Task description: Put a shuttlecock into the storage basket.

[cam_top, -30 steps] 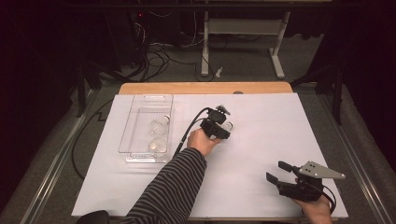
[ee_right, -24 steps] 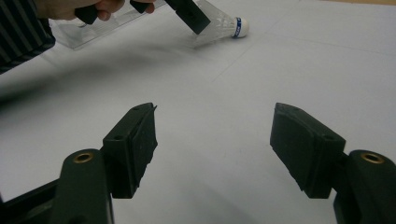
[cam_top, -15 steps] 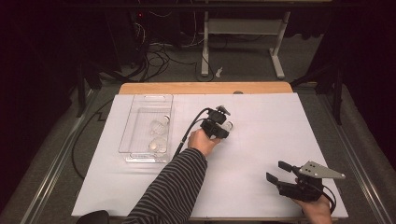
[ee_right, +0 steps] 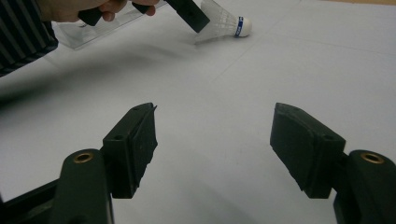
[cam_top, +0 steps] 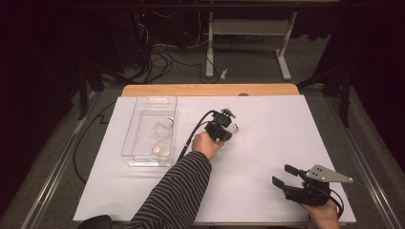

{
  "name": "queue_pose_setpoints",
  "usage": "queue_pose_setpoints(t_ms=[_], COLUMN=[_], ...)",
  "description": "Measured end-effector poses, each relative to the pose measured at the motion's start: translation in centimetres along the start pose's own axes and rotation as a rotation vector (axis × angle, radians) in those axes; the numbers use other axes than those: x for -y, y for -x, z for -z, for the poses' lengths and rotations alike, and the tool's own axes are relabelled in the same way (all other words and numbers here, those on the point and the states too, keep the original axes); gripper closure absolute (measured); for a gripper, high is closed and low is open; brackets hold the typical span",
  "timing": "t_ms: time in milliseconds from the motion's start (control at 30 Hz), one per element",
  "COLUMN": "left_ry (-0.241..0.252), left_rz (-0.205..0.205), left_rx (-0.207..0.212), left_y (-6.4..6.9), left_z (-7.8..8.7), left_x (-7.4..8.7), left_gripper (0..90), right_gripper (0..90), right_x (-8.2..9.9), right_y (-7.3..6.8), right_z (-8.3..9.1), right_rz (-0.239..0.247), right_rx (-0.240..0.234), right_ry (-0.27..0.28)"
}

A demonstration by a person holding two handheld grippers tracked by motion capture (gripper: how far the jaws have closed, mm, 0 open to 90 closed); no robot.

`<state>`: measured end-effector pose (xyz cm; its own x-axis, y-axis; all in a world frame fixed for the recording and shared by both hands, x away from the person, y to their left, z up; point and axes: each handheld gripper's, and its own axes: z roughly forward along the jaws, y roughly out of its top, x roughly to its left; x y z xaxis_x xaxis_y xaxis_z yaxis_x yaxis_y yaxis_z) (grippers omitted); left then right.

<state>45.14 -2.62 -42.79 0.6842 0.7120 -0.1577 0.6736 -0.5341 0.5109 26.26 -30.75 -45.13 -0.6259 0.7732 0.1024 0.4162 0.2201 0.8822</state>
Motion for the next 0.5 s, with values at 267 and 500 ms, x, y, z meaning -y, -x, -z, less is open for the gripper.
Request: queue_pose_setpoints(t_ms=[267,500], left_ry=[0.002,0.012], left_rz=[-0.019,-0.027], left_rx=[-0.013,-0.013], left_y=[0.11,0.17], left_z=[0.24,0.84], left_x=[0.04,0.05], left_gripper=[90.0,90.0], right_gripper=[31.9,31.9], right_x=[0.02,0.03], right_y=[0.03,0.04], right_z=[0.05,0.11], right_rz=[-0.002,-0.004], right_rx=[0.001,0.002], right_ry=[0.004,0.006])
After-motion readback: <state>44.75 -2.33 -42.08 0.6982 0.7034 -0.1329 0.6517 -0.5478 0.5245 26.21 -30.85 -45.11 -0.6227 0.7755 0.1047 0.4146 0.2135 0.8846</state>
